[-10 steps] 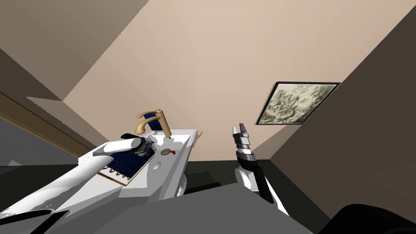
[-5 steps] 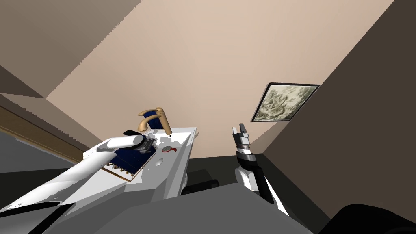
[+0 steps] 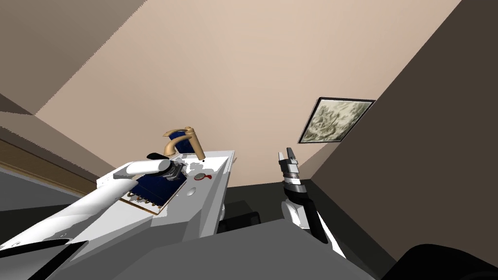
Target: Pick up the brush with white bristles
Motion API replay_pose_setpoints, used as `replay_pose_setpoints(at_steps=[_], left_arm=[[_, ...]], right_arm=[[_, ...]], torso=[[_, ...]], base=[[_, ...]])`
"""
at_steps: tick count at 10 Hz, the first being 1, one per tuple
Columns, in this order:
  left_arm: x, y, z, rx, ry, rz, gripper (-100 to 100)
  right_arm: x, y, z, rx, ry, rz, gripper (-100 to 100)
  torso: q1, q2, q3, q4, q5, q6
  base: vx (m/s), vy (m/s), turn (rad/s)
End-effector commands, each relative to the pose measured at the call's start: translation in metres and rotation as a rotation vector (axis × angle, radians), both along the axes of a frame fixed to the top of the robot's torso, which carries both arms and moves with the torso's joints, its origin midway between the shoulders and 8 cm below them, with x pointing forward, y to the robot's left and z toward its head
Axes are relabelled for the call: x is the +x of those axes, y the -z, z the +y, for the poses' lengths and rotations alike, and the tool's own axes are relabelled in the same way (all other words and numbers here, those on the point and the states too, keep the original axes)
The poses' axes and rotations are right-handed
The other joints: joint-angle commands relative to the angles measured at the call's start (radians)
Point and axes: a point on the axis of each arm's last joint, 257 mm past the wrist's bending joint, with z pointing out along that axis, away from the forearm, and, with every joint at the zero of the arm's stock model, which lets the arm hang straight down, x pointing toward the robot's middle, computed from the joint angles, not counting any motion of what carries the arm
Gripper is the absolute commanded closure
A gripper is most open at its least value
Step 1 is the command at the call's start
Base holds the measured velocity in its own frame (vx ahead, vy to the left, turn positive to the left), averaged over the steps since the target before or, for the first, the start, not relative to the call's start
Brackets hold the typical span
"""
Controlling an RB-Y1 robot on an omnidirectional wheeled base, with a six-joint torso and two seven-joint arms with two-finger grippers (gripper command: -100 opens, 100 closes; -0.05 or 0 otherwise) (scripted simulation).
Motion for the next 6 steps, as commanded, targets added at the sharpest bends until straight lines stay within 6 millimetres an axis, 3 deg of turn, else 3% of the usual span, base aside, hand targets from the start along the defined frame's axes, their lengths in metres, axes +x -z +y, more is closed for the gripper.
replay_pose_setpoints(at_steps=[1,6], left_arm=[[0.007,-0.028,0.013,0.029,-0.01,-0.046,-100],[0.011,-0.051,0.017,0.061,-0.009,-0.054,-100]], right_arm=[[0.0,0.0,0.0,0.0,0.0,0.0,0],[0.0,0.0,0.0,0.0,0.0,0.0,0]], torso=[[0.0,0.0,0.0,0.0,0.0,0.0],[0.017,-0.016,0.006,0.027,-0.034,-0.01]], base=[[-0.001,0.046,-0.002],[-0.018,0.029,-0.042]])
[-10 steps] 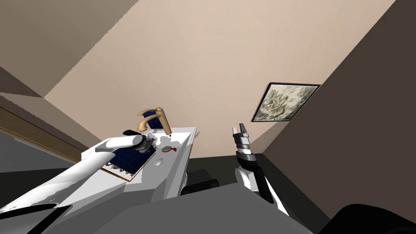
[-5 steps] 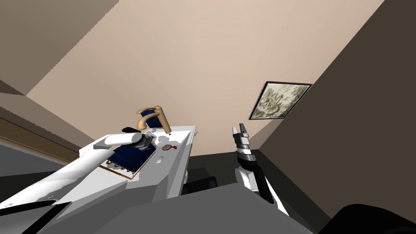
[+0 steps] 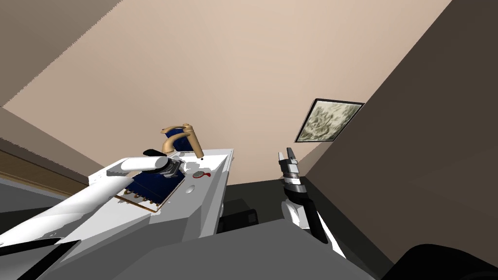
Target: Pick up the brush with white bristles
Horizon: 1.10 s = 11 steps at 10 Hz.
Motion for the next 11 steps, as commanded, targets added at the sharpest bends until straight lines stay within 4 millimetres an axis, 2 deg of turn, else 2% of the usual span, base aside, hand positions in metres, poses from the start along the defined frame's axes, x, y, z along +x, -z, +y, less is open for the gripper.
replay_pose_setpoints(at_steps=[1,3,6,8,11], left_arm=[[0.003,-0.022,0.011,0.036,0.001,-0.013,-100],[-0.012,-0.008,0.014,0.051,0.024,0.054,-100],[-0.024,0.005,0.015,0.055,0.039,0.102,-100],[-0.031,0.013,0.016,0.056,0.048,0.128,-100],[-0.056,0.041,0.016,0.053,0.079,0.219,-100]], right_arm=[[0.0,0.0,0.0,0.0,0.0,0.0,0],[0.0,0.0,0.0,0.0,0.0,0.0,0],[0.0,0.0,0.0,0.0,0.0,0.0,0],[0.0,0.0,0.0,0.0,0.0,0.0,0],[0.0,0.0,0.0,0.0,0.0,0.0,0]], torso=[[0.0,0.0,0.0,0.0,0.0,0.0],[0.003,-0.007,0.0,0.007,-0.013,-0.008],[0.003,-0.007,-0.001,0.004,-0.018,-0.022],[0.0,-0.012,-0.004,0.002,-0.019,-0.018],[-0.012,-0.025,-0.014,-0.003,-0.02,-0.004]], base=[[0.0,0.0,0.0],[0.034,-0.04,0.119],[0.047,-0.053,0.067],[0.058,-0.058,0.025],[0.119,-0.109,-0.02]])
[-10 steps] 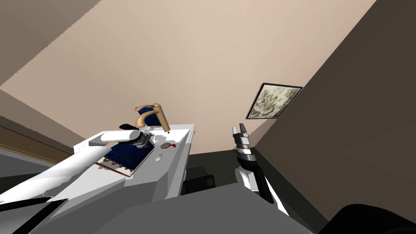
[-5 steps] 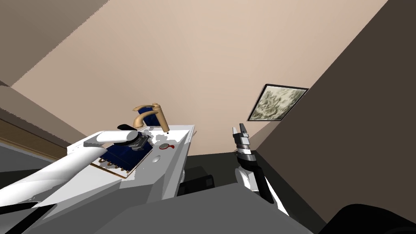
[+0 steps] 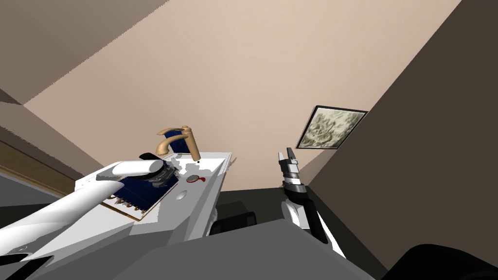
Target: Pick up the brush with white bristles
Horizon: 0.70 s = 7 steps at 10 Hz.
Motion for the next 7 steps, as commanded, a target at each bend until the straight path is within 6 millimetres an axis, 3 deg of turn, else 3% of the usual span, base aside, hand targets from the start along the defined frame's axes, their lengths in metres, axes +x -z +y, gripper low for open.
replay_pose_setpoints(at_steps=[1,2,4,6,7], left_arm=[[-0.015,0.02,-0.005,-0.007,0.023,0.057,-100],[-0.035,0.043,-0.008,-0.019,0.042,0.125,-100],[-0.058,0.07,-0.015,-0.039,0.06,0.193,-100],[-0.082,0.1,-0.026,-0.071,0.075,0.263,-100],[-0.082,0.1,-0.026,-0.071,0.075,0.263,-100]], right_arm=[[0.0,0.0,0.0,0.0,0.0,0.0,0],[0.0,0.0,0.0,0.0,0.0,0.0,0],[0.0,0.0,0.0,0.0,0.0,0.0,0],[0.0,0.0,0.0,0.0,0.0,0.0,0],[0.0,0.0,0.0,0.0,0.0,0.0,0]], torso=[[0.0,0.0,0.0,0.0,0.0,0.0],[-0.004,-0.005,-0.003,-0.002,-0.001,0.003],[-0.016,-0.017,-0.011,-0.006,-0.002,0.009],[-0.007,-0.017,-0.011,-0.006,0.0,0.008],[-0.006,-0.017,-0.012,-0.006,0.0,0.008]], base=[[0.125,-0.132,0.006],[0.179,-0.215,0.022],[0.16,-0.214,-0.003],[0.139,-0.096,-0.029],[0.094,-0.047,-0.005]])
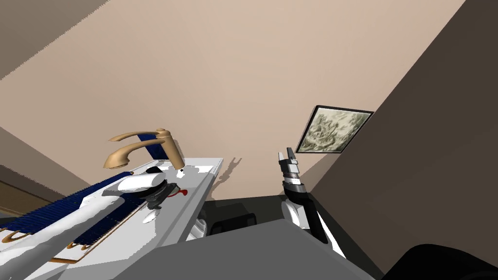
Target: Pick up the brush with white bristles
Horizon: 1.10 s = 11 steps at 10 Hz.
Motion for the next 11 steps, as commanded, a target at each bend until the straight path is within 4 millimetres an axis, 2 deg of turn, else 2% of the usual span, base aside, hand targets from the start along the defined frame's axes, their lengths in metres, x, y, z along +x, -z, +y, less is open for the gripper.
replay_pose_setpoints(at_steps=[1,2,3,4,8,11], left_arm=[[-0.027,0.036,-0.017,-0.043,0.011,0.076,-100],[-0.015,0.022,-0.013,-0.024,0.007,0.042,-100],[-0.017,0.025,-0.015,-0.027,0.008,0.048,0],[-0.018,0.034,-0.009,-0.037,0.014,0.041,-100],[-0.024,0.049,-0.001,-0.05,0.019,0.04,-100],[-0.032,0.065,0.006,-0.063,0.024,0.04,-100]], right_arm=[[0.0,0.0,0.0,0.0,0.0,0.0,0],[0.0,0.0,0.0,0.0,0.0,0.0,0],[0.0,0.0,0.0,0.0,0.0,0.0,0],[0.0,0.0,0.0,0.0,0.0,0.0,0],[0.0,0.0,0.0,0.0,0.0,0.0,0],[0.0,0.0,0.0,0.0,0.0,0.0,0]], torso=[[0.0,0.0,0.0,0.0,0.0,0.0],[0.001,0.0,0.0,0.0,0.001,0.0],[0.002,0.002,0.001,0.001,0.0,0.0],[0.003,0.005,0.003,0.001,0.001,0.0],[-0.001,0.01,0.005,0.001,0.001,-0.001],[-0.003,0.01,0.001,-0.007,0.015,0.0]], base=[[0.115,-0.039,-0.07],[0.061,-0.02,-0.012],[0.01,-0.004,0.006],[-0.016,-0.073,-0.041],[-0.027,-0.077,-0.014],[-0.021,-0.081,-0.021]])
